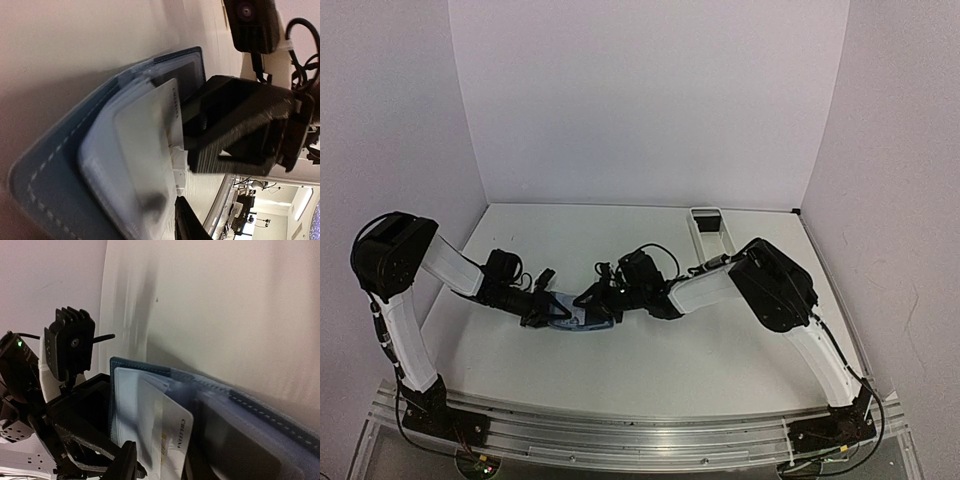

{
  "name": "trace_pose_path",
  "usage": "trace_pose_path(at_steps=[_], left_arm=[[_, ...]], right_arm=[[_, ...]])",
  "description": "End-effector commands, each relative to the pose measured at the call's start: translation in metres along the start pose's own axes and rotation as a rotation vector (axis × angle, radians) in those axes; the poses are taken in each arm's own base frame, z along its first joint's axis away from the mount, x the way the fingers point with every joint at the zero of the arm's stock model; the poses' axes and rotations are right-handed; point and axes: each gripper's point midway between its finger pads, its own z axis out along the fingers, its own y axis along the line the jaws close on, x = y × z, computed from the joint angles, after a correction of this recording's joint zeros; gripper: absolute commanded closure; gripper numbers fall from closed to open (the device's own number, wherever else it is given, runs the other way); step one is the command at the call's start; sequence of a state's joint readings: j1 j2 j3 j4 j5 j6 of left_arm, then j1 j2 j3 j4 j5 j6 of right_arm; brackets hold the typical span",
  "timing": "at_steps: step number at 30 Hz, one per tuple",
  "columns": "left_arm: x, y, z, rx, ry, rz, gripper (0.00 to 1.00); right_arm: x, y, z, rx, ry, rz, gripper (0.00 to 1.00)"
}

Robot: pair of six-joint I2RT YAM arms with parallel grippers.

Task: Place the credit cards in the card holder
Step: Insert the credit card into the card holder.

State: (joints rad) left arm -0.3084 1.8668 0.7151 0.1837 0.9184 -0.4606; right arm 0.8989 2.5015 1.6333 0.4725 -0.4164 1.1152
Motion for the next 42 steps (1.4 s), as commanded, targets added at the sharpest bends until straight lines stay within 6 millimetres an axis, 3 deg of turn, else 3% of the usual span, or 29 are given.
trace_pose_path(at_steps=[1,6,10,15,21,22,24,31,33,38,42], left_arm=[[-0.013,0.005,-0.001,-0.093,0.011,0.102,0.69],[-0.014,0.007,-0.013,-0.173,0.064,0.174,0.49],[-0.018,-0.003,-0.024,-0.182,0.076,0.209,0.44],[-0.028,-0.019,-0.021,-0.092,0.009,0.235,0.47],[-0.027,-0.017,-0.018,-0.064,-0.031,0.193,0.47],[-0.027,-0.018,-0.017,-0.051,-0.04,0.189,0.47],[-0.026,-0.022,-0.016,-0.022,-0.049,0.188,0.46],[-0.023,-0.036,-0.004,-0.005,-0.042,0.248,0.51],[-0.019,-0.038,0.0,-0.005,-0.036,0.255,0.51],[-0.014,-0.051,0.007,0.021,-0.03,0.252,0.51],[-0.012,-0.051,0.008,0.022,-0.036,0.254,0.51]], right_arm=[[0.032,-0.051,0.0,0.296,0.028,-0.061,0.65],[0.008,-0.026,-0.024,0.361,-0.074,-0.195,0.5],[0.001,-0.006,-0.025,0.328,-0.085,-0.232,0.48],[-0.002,0.019,-0.017,0.256,-0.068,-0.226,0.43],[-0.008,0.009,-0.029,0.309,-0.135,-0.134,0.38],[-0.007,0.009,-0.028,0.307,-0.131,-0.129,0.34],[-0.003,0.01,-0.023,0.286,-0.104,-0.101,0.12],[-0.006,0.034,-0.011,0.204,-0.09,0.032,0.11],[-0.009,0.042,-0.01,0.178,-0.101,0.071,0.02],[-0.004,0.059,0.008,0.084,-0.077,0.087,0.02],[0.0,0.069,0.01,-0.014,-0.077,0.131,0.02]])
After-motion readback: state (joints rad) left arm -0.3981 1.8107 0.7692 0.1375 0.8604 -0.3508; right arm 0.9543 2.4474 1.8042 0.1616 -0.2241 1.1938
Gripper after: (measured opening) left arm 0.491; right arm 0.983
